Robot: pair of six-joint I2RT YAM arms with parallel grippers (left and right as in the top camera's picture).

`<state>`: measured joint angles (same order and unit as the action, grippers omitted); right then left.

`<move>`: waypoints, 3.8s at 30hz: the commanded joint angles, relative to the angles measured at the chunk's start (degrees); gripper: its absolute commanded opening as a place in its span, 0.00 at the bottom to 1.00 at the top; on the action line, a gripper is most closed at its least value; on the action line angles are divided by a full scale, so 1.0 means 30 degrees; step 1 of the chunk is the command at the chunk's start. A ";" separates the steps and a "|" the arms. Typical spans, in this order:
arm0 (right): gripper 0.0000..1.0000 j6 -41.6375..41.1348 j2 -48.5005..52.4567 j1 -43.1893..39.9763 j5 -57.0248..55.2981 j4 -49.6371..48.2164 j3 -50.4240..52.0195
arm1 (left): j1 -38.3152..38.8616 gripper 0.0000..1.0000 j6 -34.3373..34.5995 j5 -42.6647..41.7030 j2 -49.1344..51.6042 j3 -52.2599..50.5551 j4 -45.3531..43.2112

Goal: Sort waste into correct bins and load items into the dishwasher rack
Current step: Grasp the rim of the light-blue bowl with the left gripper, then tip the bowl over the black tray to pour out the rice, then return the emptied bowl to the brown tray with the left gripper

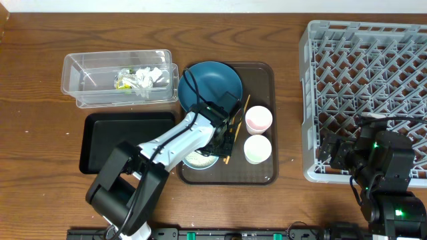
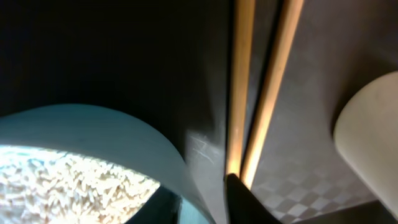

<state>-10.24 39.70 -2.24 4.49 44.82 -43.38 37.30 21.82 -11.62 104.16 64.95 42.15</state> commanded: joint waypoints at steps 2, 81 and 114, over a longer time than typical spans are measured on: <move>0.97 -0.0146 -0.0066 0.0240 0.0095 0.0007 -0.0372 | 0.0029 0.06 -0.0015 0.0109 0.0044 -0.0197 0.0058; 0.96 -0.0146 -0.0066 0.0240 0.0095 0.0291 -0.0372 | -2.5288 0.06 -0.8364 -2.4611 -0.5253 -0.5362 0.1457; 0.96 -0.0146 -0.0066 0.0240 0.0087 0.0284 -0.0372 | -2.2396 0.06 -0.7898 -2.2993 -0.5967 -0.5144 0.0721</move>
<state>-10.26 39.68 -2.24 4.49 45.63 -43.38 -33.39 -1.32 -84.40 87.96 48.73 43.51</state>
